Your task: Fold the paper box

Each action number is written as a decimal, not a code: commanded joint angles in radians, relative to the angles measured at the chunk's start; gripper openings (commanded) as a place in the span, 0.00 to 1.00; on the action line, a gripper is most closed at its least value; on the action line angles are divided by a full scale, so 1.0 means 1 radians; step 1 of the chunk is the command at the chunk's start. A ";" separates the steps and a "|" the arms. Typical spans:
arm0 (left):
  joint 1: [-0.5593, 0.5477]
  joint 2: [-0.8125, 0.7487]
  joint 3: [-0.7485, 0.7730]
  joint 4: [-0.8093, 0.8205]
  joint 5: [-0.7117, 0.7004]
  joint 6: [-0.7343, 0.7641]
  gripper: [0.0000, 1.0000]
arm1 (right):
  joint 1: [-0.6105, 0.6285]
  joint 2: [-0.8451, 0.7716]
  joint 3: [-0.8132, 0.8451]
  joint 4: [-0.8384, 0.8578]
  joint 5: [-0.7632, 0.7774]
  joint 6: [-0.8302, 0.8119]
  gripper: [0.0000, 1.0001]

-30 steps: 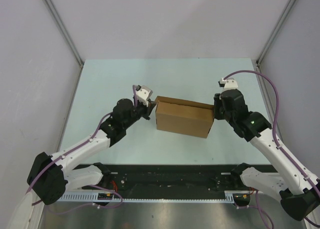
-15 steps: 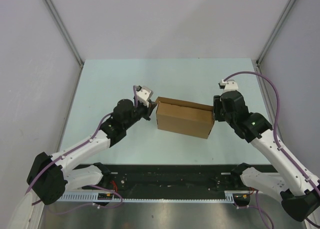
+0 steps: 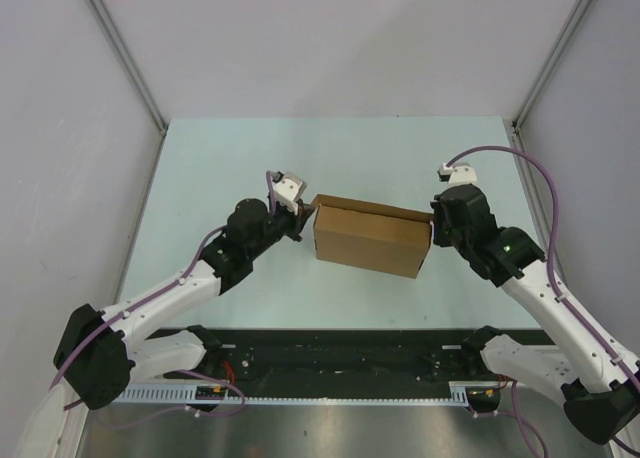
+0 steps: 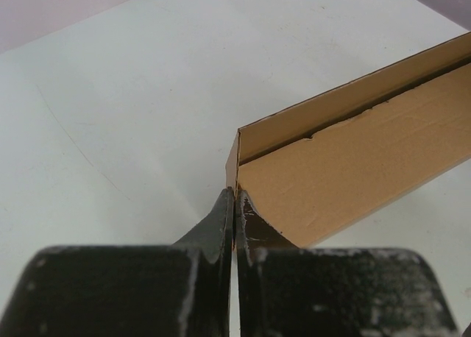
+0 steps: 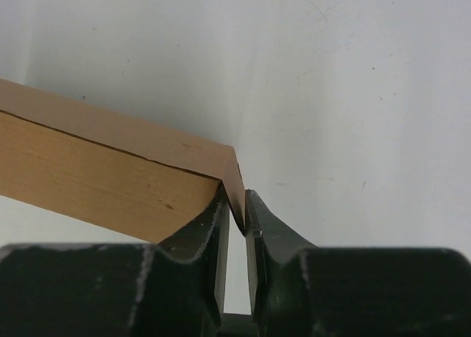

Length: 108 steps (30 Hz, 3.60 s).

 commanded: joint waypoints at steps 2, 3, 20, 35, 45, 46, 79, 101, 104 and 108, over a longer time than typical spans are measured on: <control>-0.006 -0.016 0.018 -0.017 -0.002 -0.026 0.00 | -0.004 0.009 -0.021 -0.011 0.021 -0.002 0.16; -0.006 -0.017 0.018 -0.016 -0.002 -0.026 0.00 | -0.005 0.010 -0.024 -0.009 0.021 0.001 0.15; -0.004 -0.007 0.096 0.008 -0.018 -0.005 0.28 | -0.011 -0.005 -0.040 0.018 0.010 -0.030 0.06; -0.004 0.041 0.093 -0.045 0.027 0.079 0.36 | -0.009 -0.013 -0.040 0.027 -0.005 -0.033 0.06; -0.004 0.061 0.096 -0.046 0.020 0.117 0.07 | -0.011 -0.014 -0.040 0.026 -0.016 -0.029 0.07; -0.004 0.061 0.094 -0.043 0.025 0.112 0.04 | -0.011 -0.014 -0.038 0.027 -0.016 -0.027 0.07; -0.004 0.053 0.119 -0.108 -0.076 0.092 0.00 | -0.034 -0.062 -0.015 -0.051 -0.008 -0.033 0.29; -0.006 0.042 0.108 -0.103 -0.091 0.052 0.00 | -0.055 -0.050 -0.003 0.041 -0.125 0.165 0.00; -0.007 0.038 0.105 -0.103 -0.102 0.052 0.00 | -0.078 -0.051 -0.003 0.061 -0.158 0.191 0.00; -0.009 0.035 0.100 -0.103 -0.107 0.051 0.00 | -0.092 -0.047 -0.003 0.083 -0.191 0.234 0.00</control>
